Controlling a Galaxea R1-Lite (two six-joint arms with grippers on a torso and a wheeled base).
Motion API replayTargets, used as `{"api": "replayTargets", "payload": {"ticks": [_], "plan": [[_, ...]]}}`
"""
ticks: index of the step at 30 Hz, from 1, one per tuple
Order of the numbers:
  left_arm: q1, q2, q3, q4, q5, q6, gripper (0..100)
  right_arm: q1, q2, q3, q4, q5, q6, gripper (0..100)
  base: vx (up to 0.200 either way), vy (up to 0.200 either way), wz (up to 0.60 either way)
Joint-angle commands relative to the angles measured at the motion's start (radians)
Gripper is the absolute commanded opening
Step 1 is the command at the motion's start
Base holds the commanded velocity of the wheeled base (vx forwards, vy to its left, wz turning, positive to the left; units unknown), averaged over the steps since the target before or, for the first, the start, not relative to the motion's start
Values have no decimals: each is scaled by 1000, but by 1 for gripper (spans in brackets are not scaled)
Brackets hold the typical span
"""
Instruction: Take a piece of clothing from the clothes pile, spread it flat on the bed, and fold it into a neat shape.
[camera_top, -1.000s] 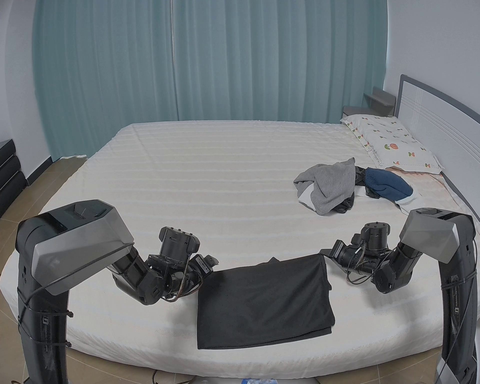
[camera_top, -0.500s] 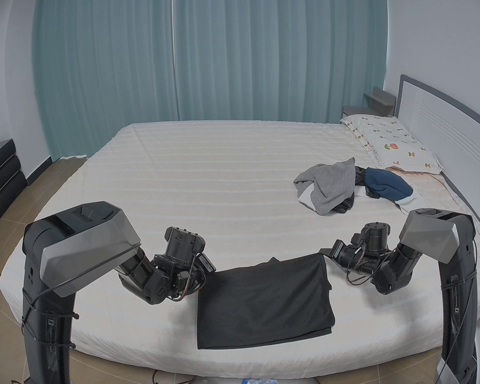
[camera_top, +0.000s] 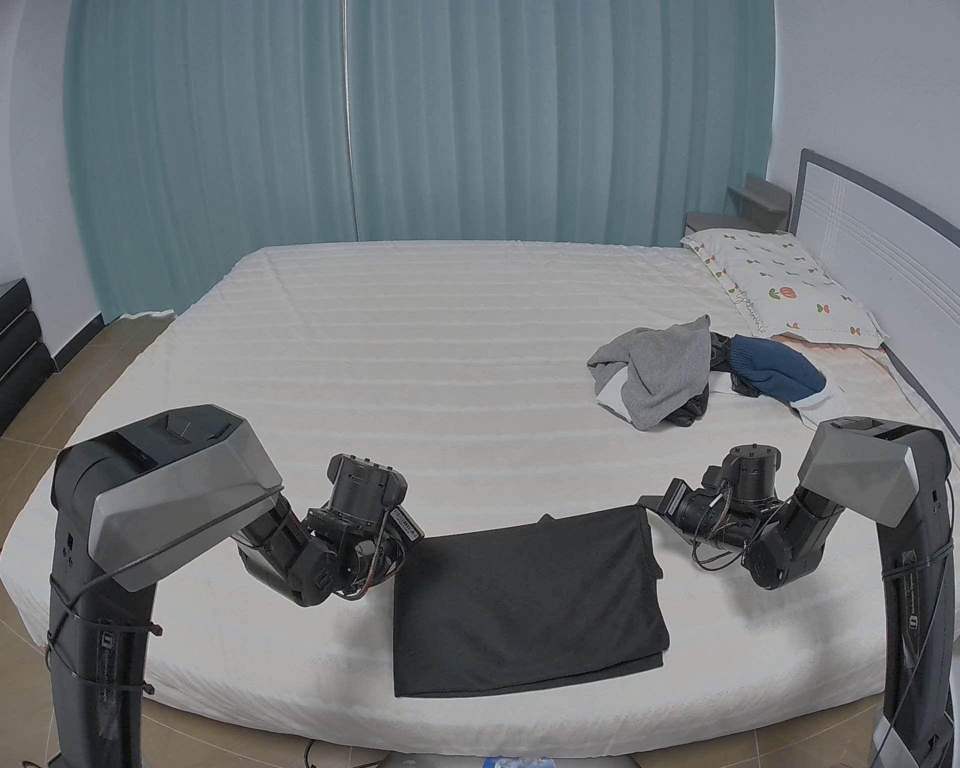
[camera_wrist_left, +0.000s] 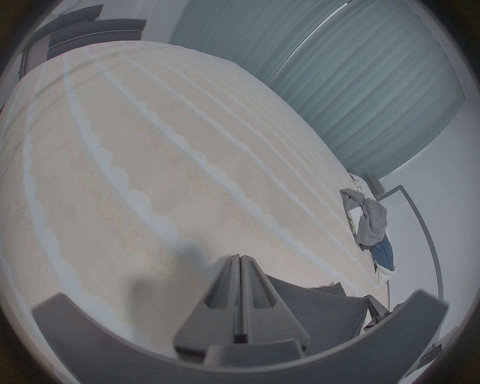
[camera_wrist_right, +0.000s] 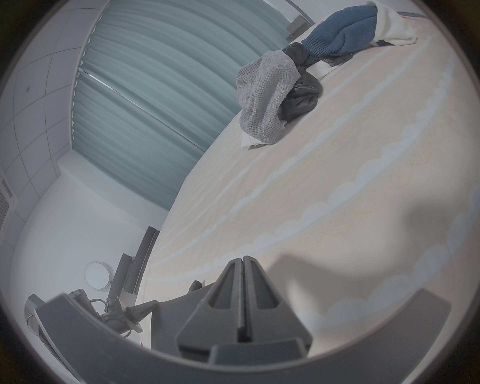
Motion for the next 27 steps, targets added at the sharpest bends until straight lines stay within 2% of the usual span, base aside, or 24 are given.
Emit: {"api": "replayTargets", "payload": {"ticks": [1, 17, 18, 27], "plan": [[4, 2, 0, -1, 1, 0, 0, 5, 2, -2, 0, 0, -1, 0, 0, 0, 0], [6, 4, 0, 1, -1, -1, 0, 13, 20, -24, 1, -1, -1, 0, 0, 0, 0], [6, 4, 0, 1, -1, -1, 0, 14, 20, -24, 1, -1, -1, 100, 0, 0, 0], [18, -7, 6, 2, -10, -8, 0, 8, -33, 25, 0, 2, 8, 100, 0, 0, 0]]}}
